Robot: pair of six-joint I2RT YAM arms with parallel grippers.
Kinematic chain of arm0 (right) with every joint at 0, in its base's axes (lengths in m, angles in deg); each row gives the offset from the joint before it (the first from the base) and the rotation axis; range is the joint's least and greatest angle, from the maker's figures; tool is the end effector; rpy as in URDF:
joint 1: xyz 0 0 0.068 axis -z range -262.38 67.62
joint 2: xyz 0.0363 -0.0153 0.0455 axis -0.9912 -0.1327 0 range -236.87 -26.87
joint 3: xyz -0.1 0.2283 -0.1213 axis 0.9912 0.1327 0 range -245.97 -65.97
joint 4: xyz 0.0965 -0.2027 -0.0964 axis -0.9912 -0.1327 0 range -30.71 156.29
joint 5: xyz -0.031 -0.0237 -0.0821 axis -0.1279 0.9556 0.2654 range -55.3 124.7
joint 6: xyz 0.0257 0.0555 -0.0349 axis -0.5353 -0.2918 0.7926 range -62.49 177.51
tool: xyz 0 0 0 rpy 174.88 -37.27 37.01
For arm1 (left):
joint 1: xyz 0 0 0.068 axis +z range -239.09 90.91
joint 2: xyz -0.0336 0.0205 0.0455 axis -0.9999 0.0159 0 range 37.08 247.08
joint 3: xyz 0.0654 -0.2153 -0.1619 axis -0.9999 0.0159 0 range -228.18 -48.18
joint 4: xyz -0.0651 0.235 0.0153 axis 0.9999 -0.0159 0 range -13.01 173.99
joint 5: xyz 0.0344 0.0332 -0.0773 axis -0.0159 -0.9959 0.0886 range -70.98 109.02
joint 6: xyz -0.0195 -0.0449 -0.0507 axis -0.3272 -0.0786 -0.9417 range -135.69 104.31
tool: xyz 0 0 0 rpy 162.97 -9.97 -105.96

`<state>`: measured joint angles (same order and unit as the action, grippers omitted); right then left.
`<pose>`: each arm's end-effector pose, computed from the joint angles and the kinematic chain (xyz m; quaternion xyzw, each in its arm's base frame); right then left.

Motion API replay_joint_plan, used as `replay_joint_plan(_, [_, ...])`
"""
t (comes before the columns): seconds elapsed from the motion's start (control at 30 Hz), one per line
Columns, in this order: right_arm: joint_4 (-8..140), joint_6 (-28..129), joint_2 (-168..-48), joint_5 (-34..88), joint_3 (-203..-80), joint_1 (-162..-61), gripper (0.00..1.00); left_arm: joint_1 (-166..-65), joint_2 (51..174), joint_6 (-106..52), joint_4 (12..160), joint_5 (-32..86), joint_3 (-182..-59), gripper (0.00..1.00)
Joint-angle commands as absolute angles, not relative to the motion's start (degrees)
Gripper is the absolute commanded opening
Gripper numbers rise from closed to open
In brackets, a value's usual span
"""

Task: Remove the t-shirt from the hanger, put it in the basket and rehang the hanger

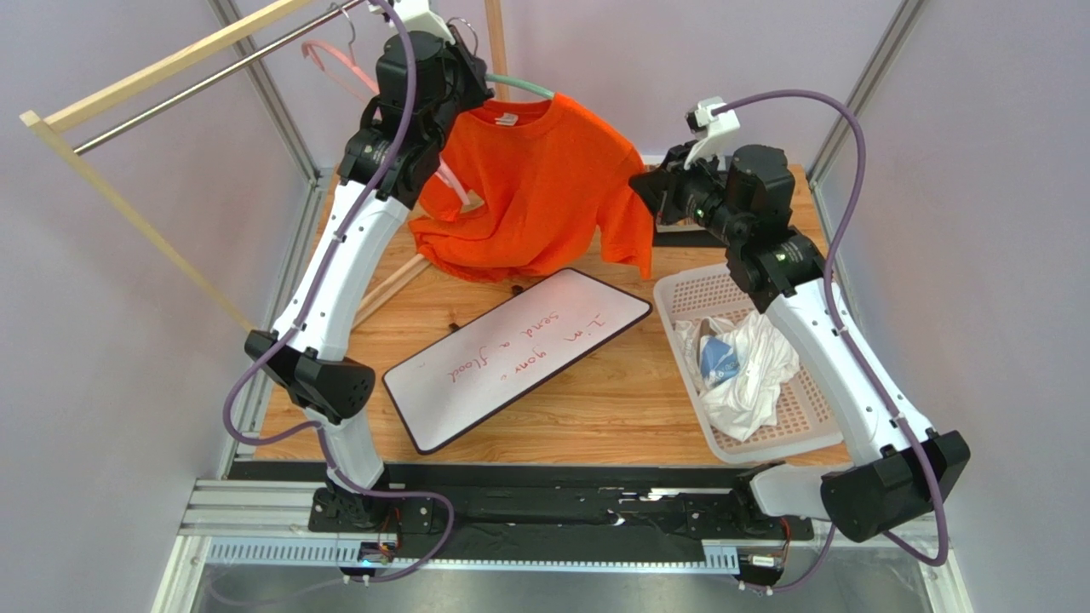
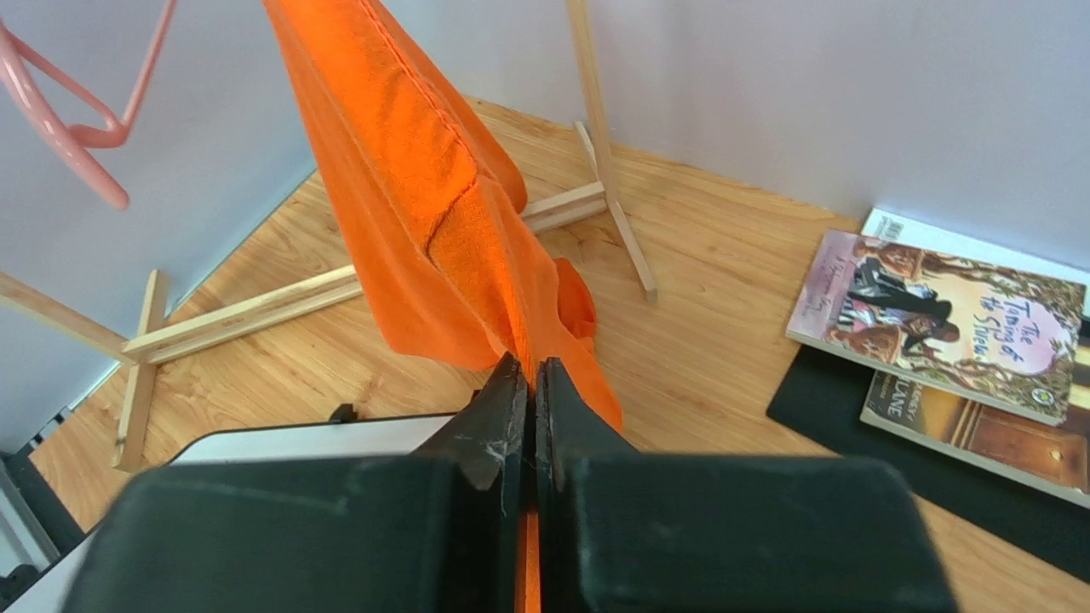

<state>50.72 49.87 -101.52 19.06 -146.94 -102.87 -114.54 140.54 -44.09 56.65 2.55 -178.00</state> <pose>0.2713 0.1180 0.4362 -0.1721 0.7401 0.2565 0.5973 0.3575 -0.1520 0.5268 -0.1185 0.7029 -0.2231 0.6649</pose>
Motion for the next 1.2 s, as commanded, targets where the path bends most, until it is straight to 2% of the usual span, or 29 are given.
replay_joint_plan(0.0, [50.91,49.08,-98.94,25.63,-145.60,-103.20,0.00,-114.66,139.56,-45.05,62.71,-1.11,-181.16,0.00])
replay_joint_plan(0.2, [51.61,41.09,-92.79,39.69,-139.54,-102.77,0.00,-114.58,138.95,-47.50,63.33,-6.81,-179.33,0.00])
replay_joint_plan(0.43, [51.26,36.33,-82.51,48.23,-129.70,-102.24,0.00,-114.40,138.86,-48.12,65.00,-10.78,-178.61,0.00])
replay_joint_plan(0.57, [46.35,34.93,-77.85,52.89,-126.62,-100.40,0.00,-113.35,138.77,-50.75,64.21,-11.13,-178.35,0.00])
replay_joint_plan(0.67, [46.77,36.93,-78.19,47.74,-125.91,-97.85,0.00,-112.99,138.77,-50.76,64.21,-8.76,-178.52,0.00])
replay_joint_plan(0.77, [49.24,43.43,-83.28,30.36,-129.93,-97.49,0.00,-113.08,138.77,-50.24,63.77,-5.07,-178.26,0.00])
replay_joint_plan(0.83, [46.27,44.93,-89.78,19.71,-139.14,-97.58,0.16,-113.43,138.16,-48.22,63.42,-2.26,-178.00,0.00])
replay_joint_plan(0.87, [41.73,46.86,-92.32,14.54,-142.92,-97.58,0.29,-113.52,137.90,-47.60,63.16,-2.08,-177.39,0.00])
replay_joint_plan(0.9, [39.24,47.14,-96.00,13.01,-150.79,-97.58,0.50,-113.70,137.37,-47.16,62.98,-1.99,-176.77,0.00])
replay_joint_plan(0.97, [36.49,47.23,-98.49,7.85,-155.42,-97.76,0.66,-113.96,135.79,-46.80,63.24,-1.03,-174.50,0.00])
replay_joint_plan(1.07, [41.31,46.70,-99.20,7.18,-158.25,-98.54,0.83,-114.14,134.47,-46.45,63.86,1.00,-172.38,0.00])
replay_joint_plan(1.1, [43.07,46.79,-99.29,7.28,-158.17,-99.33,0.92,-114.22,134.38,-46.45,63.68,1.35,-171.94,0.00])
replay_joint_plan(1.17, [45.90,47.14,-101.56,5.71,-160.09,-100.21,0.95,-114.66,133.76,-46.80,63.68,2.05,-170.97,0.00])
